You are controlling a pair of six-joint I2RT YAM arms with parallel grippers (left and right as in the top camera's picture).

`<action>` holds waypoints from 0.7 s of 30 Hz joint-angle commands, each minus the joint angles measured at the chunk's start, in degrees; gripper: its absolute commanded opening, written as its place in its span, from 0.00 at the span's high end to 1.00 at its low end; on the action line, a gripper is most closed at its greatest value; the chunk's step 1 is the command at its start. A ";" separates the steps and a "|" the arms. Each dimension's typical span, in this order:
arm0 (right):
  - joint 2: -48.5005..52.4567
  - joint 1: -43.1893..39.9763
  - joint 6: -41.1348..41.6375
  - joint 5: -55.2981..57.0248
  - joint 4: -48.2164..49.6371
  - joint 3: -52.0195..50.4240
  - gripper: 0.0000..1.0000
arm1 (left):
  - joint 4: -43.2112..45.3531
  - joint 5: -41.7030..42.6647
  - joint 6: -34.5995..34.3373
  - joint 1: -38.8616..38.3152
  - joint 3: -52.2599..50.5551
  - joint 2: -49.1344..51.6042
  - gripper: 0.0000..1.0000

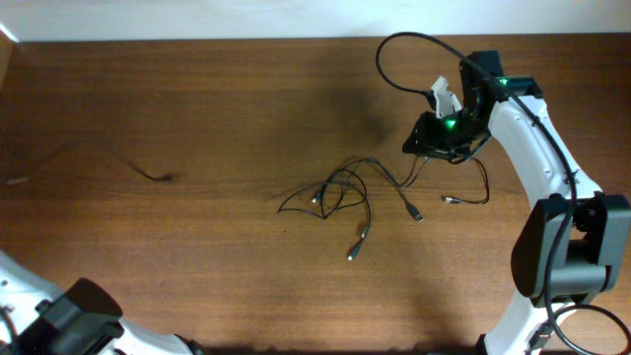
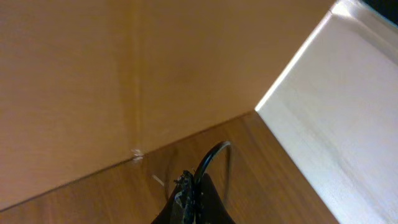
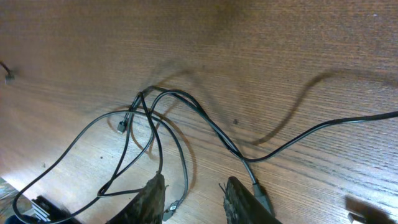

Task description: Untangle cables

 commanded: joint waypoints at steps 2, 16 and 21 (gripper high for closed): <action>0.42 0.28 -0.46 0.11 -0.15 -0.44 0.67 | -1.88 -0.24 0.48 2.56 1.66 -6.14 1.00; 0.42 0.28 -0.48 0.11 -1.60 -0.46 0.67 | 18.21 -13.05 -12.90 -2.49 -52.70 -3.65 1.00; 0.42 0.28 -0.50 1.64 -1.64 -0.46 0.67 | 19.98 -8.72 -13.05 0.87 -56.54 -0.17 0.01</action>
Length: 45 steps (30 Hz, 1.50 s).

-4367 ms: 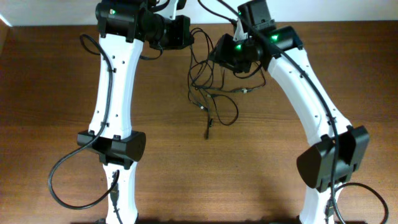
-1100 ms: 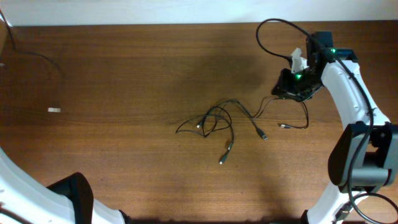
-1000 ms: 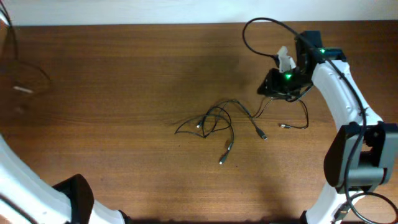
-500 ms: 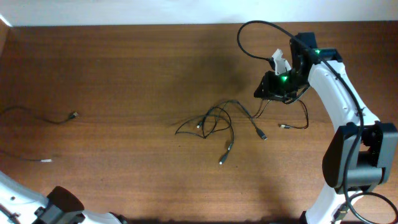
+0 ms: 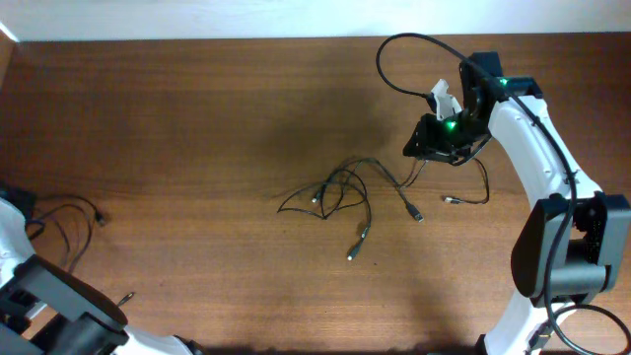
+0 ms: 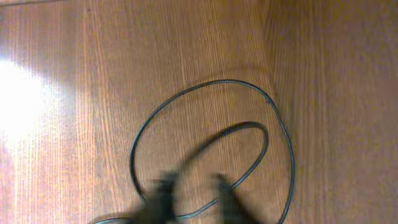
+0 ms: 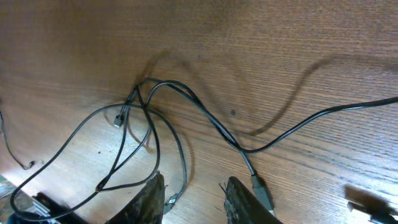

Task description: Untangle cables

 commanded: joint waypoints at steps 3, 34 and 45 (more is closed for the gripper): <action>0.39 0.26 -0.55 1.14 0.00 -0.37 0.67 | -3.52 3.48 -0.39 -0.04 -1.31 3.39 0.00; -10.75 -4.74 -3.96 2.25 -17.81 22.88 0.45 | -17.55 25.35 5.77 -65.53 -1.64 -8.39 0.01; -10.64 -4.74 -4.17 4.17 -18.47 22.80 0.39 | -12.52 23.06 18.36 -66.31 -2.36 13.18 0.40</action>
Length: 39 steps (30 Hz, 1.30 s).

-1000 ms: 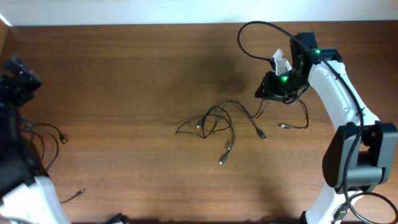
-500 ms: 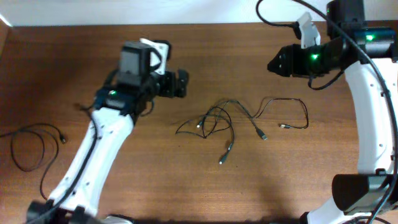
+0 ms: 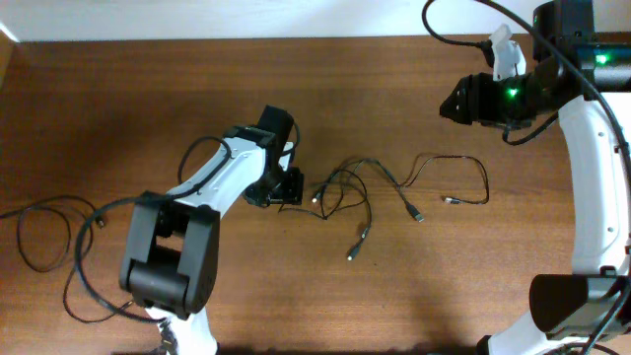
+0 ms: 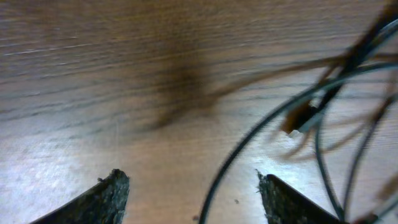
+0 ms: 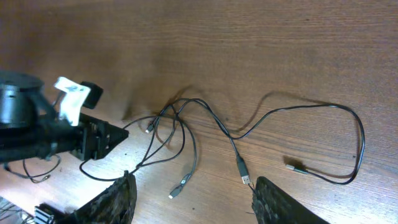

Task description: Untangle cables

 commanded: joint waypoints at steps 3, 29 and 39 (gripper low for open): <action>-0.92 -0.07 -0.52 0.76 -0.28 1.03 0.38 | 2.43 -0.42 2.56 -0.33 -0.44 4.11 0.67; 8.33 18.64 36.35 -12.37 30.25 1.01 0.27 | 8.46 0.87 3.17 1.84 32.37 -32.22 1.00; 14.03 22.67 41.55 -23.04 38.03 1.01 0.34 | 8.63 0.85 3.17 1.84 32.37 -32.15 1.00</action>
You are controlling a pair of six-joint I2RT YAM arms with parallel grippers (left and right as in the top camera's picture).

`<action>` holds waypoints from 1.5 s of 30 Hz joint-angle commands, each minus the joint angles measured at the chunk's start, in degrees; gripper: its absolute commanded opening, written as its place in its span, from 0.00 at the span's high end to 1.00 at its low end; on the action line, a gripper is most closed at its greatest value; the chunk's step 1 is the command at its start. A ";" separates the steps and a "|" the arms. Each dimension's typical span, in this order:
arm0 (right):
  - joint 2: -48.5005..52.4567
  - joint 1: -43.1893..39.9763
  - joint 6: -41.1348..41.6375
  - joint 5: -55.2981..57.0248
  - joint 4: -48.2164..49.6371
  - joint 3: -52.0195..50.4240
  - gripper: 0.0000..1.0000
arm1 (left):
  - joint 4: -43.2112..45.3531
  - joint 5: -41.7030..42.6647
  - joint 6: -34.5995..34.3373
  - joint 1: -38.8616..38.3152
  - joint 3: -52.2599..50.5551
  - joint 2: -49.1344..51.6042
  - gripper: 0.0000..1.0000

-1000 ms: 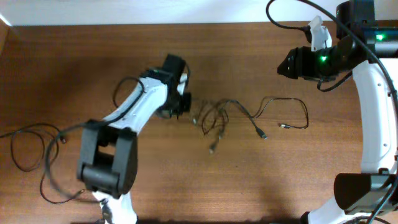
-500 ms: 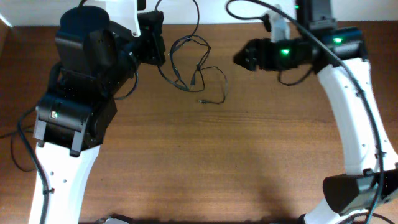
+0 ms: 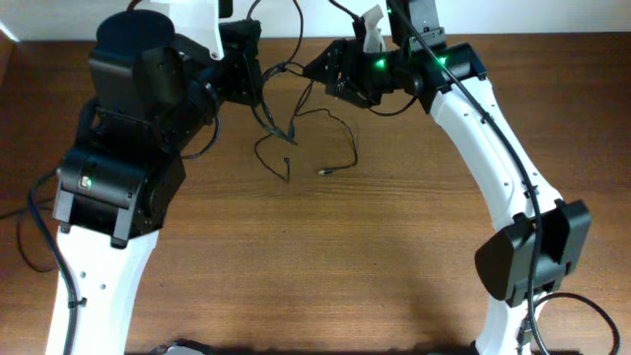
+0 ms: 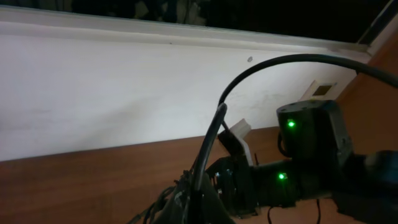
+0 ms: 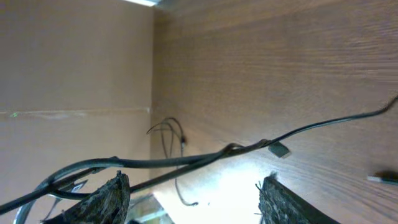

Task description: Untangle cables

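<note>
A tangle of thin black cables [image 3: 279, 133] hangs above the wooden table [image 3: 394, 256], with a loop and a connector [image 3: 323, 172] trailing to its right. My left gripper [image 3: 256, 81] is raised at the back and shut on the bundle; in the left wrist view its closed fingers [image 4: 199, 208] pinch a cable [image 4: 214, 134] that rises from them. My right gripper [image 3: 315, 74] sits just right of the tangle, open. In the right wrist view a cable strand [image 5: 186, 160] crosses in front of the wide-apart right gripper [image 5: 194, 193], not held.
A separate black cable [image 3: 28, 222] lies at the table's left edge, partly behind my left arm. A white wall [image 4: 112, 93] runs along the back. A tan side wall [image 5: 74, 62] stands at the table's left end.
My left gripper was open at table level by the tangle's left side; now it is shut on the bundle and raised. The right gripper has moved from the back right to beside the tangle.
First my left gripper was off at the far left, shut on a cable, while the right hung open over the tangle. Then that cable lay loose at the left edge. Then the left stood open at the tangle and the right was back right. Now the tangle hangs lifted.
</note>
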 commanded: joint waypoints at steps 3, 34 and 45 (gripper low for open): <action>1.14 4.87 1.22 -4.26 0.46 0.63 0.37 | 0.87 0.59 0.31 0.31 0.11 -0.66 1.00; 10.71 -9.05 -12.09 11.76 -16.11 -0.33 0.96 | -6.32 -15.56 0.37 11.50 0.09 -0.76 1.00; -15.30 -44.61 -29.11 15.74 -36.20 -0.33 0.96 | -7.30 -21.88 0.96 33.57 0.09 5.05 1.00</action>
